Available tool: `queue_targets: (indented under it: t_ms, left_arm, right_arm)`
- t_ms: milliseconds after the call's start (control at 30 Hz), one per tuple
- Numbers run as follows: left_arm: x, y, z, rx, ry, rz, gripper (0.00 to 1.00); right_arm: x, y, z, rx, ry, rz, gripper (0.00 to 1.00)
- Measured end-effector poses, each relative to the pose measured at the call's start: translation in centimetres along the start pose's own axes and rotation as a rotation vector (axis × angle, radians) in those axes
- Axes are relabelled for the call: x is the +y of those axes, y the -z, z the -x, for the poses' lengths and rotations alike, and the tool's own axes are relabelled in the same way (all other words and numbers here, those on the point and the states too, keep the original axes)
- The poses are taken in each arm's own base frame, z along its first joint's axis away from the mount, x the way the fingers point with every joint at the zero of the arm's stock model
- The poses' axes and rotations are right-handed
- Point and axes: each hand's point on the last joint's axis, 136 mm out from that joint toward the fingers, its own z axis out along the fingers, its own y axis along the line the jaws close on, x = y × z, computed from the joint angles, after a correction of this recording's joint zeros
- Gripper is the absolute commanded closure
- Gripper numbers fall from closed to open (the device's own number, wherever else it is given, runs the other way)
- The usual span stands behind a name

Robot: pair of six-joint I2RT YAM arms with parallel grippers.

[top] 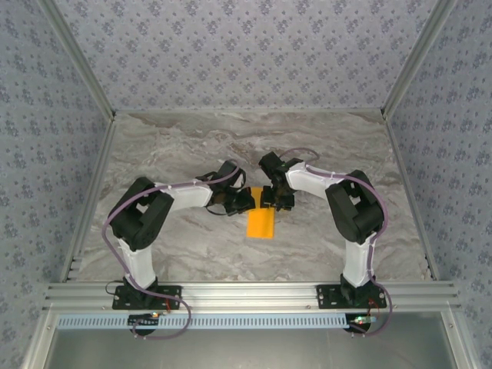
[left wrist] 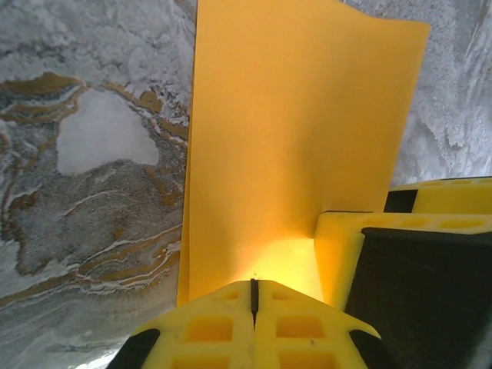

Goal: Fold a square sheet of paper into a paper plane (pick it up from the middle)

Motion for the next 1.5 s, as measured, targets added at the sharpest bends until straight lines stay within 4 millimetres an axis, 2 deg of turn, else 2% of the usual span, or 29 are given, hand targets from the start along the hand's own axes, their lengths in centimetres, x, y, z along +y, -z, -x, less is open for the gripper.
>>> queue_targets:
  t_ms: [467, 1100, 1500]
  left_arm:
    - [0.1, -0.1, 0.0, 0.003, -0.003, 0.002, 0.97]
    - [1.2, -0.6, -0.6, 0.039, -0.009, 0.053, 1.0]
    - [1.3, -0.7, -0.7, 0.059, -0.05, 0.092, 1.0]
  right_arm:
    - [-0.1, -0.2, -0.2, 0.012, -0.002, -0.008, 0.43]
    - [-0.1, -0.1, -0.2, 0.012, -0.014, -0.007, 0.45]
    - [0.3, 1.6, 0.0, -0.043, -0.018, 0.077, 0.44]
